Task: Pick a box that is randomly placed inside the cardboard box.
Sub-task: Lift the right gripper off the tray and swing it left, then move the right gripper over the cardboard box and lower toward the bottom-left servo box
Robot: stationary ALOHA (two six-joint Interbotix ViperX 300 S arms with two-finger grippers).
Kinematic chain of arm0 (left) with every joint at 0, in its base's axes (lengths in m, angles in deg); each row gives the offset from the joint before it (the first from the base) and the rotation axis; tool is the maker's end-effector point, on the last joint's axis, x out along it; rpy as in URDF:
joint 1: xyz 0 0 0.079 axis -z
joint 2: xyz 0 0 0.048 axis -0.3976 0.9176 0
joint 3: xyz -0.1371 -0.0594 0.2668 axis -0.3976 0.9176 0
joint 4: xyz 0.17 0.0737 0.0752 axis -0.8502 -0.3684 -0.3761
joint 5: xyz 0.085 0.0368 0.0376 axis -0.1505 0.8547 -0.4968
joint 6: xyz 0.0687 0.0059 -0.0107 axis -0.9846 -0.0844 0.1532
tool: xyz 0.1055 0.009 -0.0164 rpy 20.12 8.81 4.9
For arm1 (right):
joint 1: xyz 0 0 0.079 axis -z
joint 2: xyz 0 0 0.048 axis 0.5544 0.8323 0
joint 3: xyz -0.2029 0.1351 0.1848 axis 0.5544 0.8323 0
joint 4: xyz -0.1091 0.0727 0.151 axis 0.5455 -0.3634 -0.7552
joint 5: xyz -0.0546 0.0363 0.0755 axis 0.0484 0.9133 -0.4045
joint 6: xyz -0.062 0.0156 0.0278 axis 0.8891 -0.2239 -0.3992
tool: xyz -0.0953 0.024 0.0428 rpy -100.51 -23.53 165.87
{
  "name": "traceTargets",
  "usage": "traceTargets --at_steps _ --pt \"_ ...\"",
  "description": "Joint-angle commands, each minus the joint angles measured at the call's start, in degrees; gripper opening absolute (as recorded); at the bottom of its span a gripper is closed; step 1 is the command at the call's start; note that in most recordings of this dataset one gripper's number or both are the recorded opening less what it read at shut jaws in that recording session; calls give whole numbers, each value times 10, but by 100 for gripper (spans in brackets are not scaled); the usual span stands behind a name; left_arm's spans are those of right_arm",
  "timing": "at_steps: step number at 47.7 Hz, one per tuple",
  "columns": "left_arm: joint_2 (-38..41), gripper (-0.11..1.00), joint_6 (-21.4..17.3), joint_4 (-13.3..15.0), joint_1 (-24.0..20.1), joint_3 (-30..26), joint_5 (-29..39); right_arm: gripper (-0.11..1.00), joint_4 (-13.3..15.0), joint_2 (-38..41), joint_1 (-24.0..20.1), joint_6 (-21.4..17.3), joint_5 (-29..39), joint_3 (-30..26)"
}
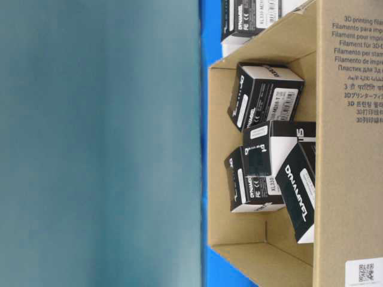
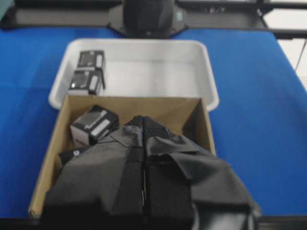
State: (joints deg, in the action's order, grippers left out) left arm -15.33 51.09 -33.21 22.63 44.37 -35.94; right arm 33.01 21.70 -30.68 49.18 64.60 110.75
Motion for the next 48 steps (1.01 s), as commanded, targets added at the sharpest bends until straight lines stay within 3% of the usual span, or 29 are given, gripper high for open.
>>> traceTargets --at_steps 1,12,31,37,48 --pt "3 -6 1 -2 -3 -15 2 -2 -2 43 0 2 47 -56" --pt "4 -6 2 -2 -4 -15 2 -2 5 158 8 37 143 -153" --pt "1 -7 12 -2 -3 -19 -4 -2 3 364 10 221 316 -349" --pt "2 -7 30 -2 -2 -18 -4 -2 2 420 4 259 349 -394" --pt "0 -7 40 -2 4 -18 -4 -2 2 495 -9 296 366 -463"
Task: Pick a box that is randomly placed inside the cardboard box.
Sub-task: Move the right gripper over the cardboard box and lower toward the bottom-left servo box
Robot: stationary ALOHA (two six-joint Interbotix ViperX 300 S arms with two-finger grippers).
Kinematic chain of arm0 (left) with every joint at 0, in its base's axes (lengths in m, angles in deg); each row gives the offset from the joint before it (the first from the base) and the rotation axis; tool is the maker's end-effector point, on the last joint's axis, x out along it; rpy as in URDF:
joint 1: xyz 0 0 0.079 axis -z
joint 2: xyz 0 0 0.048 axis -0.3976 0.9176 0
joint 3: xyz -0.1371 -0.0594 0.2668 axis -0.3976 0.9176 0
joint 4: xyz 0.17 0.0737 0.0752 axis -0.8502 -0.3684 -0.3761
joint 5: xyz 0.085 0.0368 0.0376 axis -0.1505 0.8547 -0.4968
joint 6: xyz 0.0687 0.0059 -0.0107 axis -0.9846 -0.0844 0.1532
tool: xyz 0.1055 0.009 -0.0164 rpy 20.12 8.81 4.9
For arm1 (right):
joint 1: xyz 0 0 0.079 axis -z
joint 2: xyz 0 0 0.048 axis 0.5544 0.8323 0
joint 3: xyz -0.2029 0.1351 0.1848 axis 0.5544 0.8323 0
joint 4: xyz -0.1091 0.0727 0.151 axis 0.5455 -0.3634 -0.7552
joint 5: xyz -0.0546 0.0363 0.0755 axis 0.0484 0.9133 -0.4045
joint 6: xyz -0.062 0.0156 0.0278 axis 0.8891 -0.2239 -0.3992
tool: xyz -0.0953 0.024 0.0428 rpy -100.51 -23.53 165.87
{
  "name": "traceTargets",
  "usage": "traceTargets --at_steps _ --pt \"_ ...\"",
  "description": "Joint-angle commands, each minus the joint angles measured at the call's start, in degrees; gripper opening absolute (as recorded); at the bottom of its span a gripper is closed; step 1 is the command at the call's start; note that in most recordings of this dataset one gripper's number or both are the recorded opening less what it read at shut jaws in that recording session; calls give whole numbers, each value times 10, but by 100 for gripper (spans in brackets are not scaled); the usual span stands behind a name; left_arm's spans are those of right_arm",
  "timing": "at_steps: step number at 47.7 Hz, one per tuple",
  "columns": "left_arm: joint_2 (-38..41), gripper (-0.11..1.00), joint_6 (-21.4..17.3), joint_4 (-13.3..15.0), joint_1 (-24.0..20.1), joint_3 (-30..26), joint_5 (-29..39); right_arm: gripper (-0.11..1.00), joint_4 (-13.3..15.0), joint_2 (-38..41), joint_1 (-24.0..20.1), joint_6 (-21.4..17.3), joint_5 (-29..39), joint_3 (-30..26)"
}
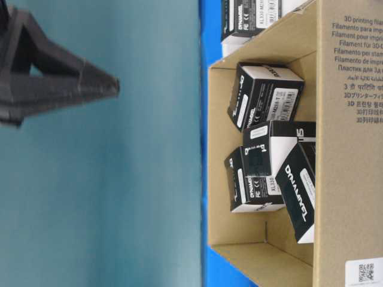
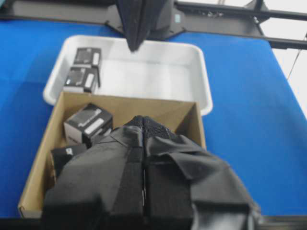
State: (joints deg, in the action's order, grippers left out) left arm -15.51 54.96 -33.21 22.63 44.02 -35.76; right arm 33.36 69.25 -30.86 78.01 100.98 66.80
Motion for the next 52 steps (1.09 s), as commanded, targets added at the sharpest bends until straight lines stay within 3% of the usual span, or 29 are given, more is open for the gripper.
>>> traceTargets --at_steps 1,19,29,36,52 --pt "2 -7 1 -2 4 -15 -4 -2 -2 25 -9 11 3 -29" --pt "-7 -7 4 -2 4 -14 51 -2 -2 76 -25 86 17 -91" --pt "-20 -7 10 -2 4 -14 54 -2 -2 77 -33 114 13 -92" --pt "-19 -7 12 -2 4 -12 54 -2 -2 78 -35 114 17 -98" --pt "-21 -7 13 -2 5 -13 54 -2 -21 85 -39 96 74 -183"
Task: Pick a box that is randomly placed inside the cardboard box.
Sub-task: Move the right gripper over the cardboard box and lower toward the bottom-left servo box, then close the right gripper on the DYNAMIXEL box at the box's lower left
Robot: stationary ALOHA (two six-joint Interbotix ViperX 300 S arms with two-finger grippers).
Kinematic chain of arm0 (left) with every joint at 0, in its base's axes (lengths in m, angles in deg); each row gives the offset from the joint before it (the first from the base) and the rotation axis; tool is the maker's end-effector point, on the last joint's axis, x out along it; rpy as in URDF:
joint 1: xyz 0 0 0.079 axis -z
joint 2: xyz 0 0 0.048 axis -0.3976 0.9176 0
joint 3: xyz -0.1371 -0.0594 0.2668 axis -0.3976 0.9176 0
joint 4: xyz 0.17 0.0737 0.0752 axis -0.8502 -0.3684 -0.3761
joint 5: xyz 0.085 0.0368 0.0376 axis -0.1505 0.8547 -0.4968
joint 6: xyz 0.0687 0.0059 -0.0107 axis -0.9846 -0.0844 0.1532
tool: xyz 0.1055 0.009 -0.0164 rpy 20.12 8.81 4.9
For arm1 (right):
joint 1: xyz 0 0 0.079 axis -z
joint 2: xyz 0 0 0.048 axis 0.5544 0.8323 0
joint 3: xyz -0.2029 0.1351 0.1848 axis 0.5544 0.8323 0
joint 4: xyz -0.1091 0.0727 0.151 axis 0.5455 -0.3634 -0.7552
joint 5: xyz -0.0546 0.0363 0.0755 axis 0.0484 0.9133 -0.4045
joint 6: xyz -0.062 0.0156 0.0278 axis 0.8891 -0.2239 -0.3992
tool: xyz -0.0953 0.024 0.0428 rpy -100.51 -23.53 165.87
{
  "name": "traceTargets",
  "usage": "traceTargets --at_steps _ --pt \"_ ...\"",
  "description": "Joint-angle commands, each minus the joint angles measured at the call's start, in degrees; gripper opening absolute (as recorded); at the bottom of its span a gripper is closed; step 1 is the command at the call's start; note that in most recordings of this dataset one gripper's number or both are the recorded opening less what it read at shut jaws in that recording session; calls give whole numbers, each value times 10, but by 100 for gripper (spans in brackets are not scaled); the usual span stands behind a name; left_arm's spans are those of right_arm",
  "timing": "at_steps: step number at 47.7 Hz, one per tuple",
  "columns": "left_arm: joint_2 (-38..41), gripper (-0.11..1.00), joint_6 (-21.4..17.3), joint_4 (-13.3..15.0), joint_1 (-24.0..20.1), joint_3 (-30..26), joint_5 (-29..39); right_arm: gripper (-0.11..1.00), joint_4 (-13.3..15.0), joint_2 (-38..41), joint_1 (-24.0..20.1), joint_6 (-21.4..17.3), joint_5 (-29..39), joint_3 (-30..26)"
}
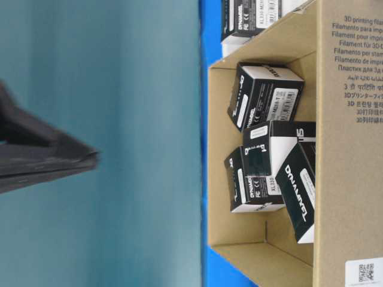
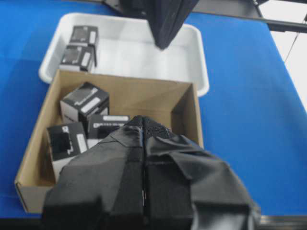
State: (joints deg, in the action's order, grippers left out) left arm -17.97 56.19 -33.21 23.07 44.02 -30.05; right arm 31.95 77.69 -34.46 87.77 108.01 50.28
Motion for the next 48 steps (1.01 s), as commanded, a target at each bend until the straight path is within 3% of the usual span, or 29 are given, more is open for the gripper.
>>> traceTargets --at_steps 1,19,28,34,43,48 --pt "4 -7 1 -2 1 -13 -4 -2 -7 3 -3 -2 3 -18" --pt "1 -7 1 -2 1 -13 -4 -1 -6 46 -11 1 -41 -6" --pt "-1 -7 1 -2 1 -14 -4 6 -2 67 -18 5 -62 -2" --pt "-1 -7 0 -2 0 -14 -3 26 -2 73 -21 6 -66 12" --pt "-2 -7 1 -2 1 -14 -5 81 9 76 -25 30 -99 60" --pt "-1 -7 1 -2 1 -14 -6 98 16 80 -28 36 -123 76"
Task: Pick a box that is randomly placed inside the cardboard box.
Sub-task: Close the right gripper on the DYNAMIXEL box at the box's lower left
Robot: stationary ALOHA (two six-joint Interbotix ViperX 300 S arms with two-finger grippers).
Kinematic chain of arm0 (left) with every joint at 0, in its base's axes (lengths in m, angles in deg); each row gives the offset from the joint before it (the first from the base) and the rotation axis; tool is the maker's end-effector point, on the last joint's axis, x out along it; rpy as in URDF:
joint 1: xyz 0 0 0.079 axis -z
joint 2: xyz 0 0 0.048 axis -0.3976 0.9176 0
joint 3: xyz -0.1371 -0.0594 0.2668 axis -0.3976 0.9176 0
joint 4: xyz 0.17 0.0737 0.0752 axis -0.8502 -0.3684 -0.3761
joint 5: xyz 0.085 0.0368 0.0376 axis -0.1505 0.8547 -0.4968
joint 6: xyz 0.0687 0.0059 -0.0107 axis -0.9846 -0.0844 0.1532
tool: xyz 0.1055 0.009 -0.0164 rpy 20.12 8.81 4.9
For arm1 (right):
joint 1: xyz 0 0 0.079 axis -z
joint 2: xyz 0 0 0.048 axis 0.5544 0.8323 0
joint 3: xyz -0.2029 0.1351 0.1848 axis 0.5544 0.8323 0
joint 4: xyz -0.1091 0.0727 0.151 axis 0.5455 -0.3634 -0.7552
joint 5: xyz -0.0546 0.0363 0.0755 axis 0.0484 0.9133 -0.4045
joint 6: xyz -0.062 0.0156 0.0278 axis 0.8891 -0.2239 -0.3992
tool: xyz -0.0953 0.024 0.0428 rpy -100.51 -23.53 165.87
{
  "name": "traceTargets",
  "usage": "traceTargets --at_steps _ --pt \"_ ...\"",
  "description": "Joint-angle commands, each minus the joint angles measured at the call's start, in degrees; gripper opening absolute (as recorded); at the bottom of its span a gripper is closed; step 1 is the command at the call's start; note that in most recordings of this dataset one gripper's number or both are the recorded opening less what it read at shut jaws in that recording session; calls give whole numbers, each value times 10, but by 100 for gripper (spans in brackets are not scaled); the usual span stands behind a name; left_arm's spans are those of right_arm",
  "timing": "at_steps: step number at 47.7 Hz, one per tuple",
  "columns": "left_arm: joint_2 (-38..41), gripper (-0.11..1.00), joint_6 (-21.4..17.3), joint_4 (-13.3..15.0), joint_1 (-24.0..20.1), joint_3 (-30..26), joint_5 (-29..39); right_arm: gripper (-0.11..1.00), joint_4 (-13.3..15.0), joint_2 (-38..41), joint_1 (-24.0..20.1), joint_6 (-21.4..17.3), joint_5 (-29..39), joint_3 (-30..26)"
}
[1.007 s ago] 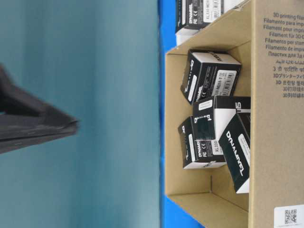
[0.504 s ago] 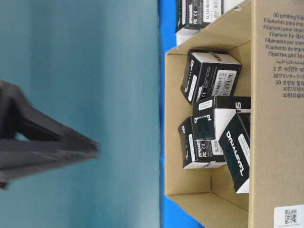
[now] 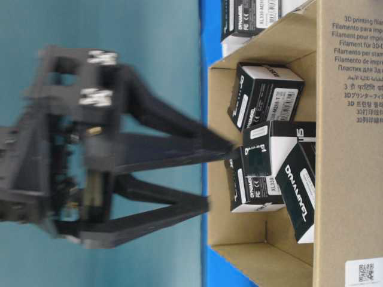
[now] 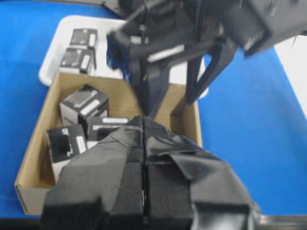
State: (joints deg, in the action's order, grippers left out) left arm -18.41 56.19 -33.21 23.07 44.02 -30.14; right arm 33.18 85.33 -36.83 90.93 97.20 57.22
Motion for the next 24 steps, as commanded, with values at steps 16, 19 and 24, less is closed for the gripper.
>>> traceTargets --at_steps 16,19,24 --pt "5 -7 40 -2 6 -13 -6 99 13 44 -4 10 -47 12" --pt "7 -7 42 -2 7 -13 -5 99 23 50 -4 13 -53 15" --pt "10 -7 42 -2 7 -13 -5 99 29 60 -2 18 -66 18"
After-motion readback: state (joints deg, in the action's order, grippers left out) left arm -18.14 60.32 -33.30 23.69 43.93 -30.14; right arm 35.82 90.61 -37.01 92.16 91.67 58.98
